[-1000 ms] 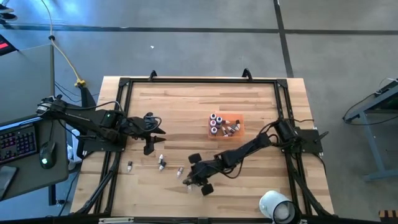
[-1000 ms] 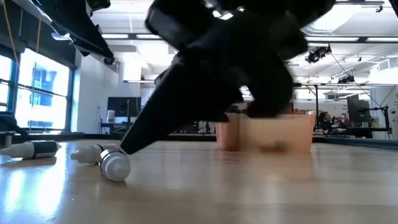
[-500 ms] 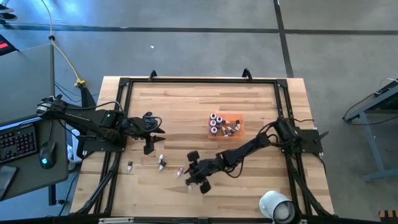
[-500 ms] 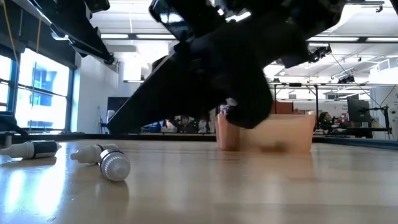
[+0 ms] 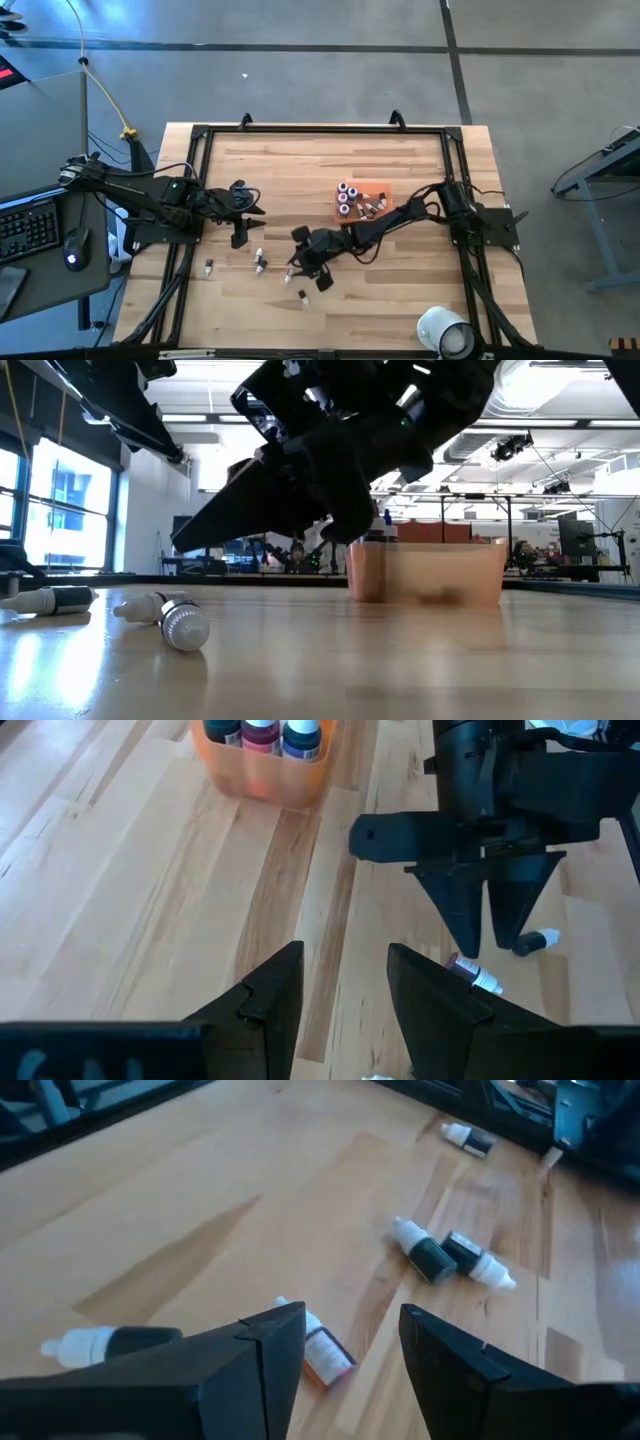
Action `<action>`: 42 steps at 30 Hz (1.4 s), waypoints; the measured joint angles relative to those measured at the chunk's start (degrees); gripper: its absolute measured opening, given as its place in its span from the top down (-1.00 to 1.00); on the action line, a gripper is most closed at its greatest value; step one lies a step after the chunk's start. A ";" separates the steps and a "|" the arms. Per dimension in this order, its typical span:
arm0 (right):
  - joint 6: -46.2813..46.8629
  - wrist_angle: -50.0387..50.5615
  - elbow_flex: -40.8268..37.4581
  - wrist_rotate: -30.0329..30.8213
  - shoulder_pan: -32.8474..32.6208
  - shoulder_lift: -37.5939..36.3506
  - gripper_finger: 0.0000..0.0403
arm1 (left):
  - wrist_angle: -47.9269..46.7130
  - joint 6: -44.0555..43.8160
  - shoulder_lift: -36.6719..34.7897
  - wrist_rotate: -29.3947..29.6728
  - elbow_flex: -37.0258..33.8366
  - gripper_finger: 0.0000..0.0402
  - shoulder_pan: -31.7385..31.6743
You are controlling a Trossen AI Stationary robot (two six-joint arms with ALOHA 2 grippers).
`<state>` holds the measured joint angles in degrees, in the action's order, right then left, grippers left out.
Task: Pick & Place food coloring
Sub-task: Put the small orange food coloring bottle into the orange bin
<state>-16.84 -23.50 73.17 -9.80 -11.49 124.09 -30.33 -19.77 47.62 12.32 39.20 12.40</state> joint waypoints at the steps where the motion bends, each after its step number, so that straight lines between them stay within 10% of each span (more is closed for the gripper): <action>1: 0.07 -0.30 0.00 -0.33 0.00 0.00 0.23 | -0.03 0.00 0.00 0.00 0.00 0.28 0.00; 42: 2.26 6.19 11.40 -2.99 -0.10 4.02 0.32 | -2.41 0.32 -0.20 -1.23 0.04 0.28 -0.01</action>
<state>-14.58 -17.31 84.57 -12.79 -11.59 128.11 -32.74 -19.45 47.42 11.09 39.24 12.40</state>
